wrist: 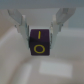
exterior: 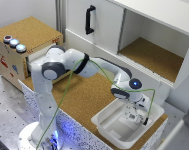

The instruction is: Place the grasped purple block inside the right cabinet

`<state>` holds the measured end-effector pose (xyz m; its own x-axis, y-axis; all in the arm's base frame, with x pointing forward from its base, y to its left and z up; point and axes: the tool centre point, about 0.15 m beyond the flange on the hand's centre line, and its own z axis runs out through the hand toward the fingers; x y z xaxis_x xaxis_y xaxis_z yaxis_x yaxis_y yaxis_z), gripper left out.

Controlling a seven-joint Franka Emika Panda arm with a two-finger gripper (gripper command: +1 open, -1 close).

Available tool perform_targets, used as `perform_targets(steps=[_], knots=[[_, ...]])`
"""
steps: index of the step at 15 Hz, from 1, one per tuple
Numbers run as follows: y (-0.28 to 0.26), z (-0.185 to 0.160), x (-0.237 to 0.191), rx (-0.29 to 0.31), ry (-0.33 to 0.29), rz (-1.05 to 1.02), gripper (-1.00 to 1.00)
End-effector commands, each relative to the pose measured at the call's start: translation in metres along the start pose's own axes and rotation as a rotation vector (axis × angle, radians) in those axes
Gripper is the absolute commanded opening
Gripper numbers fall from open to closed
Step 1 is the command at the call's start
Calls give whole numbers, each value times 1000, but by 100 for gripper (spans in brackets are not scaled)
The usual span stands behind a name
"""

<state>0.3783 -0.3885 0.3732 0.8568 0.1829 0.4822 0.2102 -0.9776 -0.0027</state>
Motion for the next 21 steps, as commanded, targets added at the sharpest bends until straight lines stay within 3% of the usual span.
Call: perform_targets(steps=[1,4,7,9,14,17,21], knots=[[-57,-79,76,-10,191,-8,-100],[-71,-83,135,-8,238,-12,-100],[-79,-73,190,3,241,-14,-100],[-81,-55,220,-27,237,1,-100],[-83,-14,270,-60,233,5,-100],[-73,8,295,-31,211,39,-100],[-73,35,324,-70,181,24,-100]])
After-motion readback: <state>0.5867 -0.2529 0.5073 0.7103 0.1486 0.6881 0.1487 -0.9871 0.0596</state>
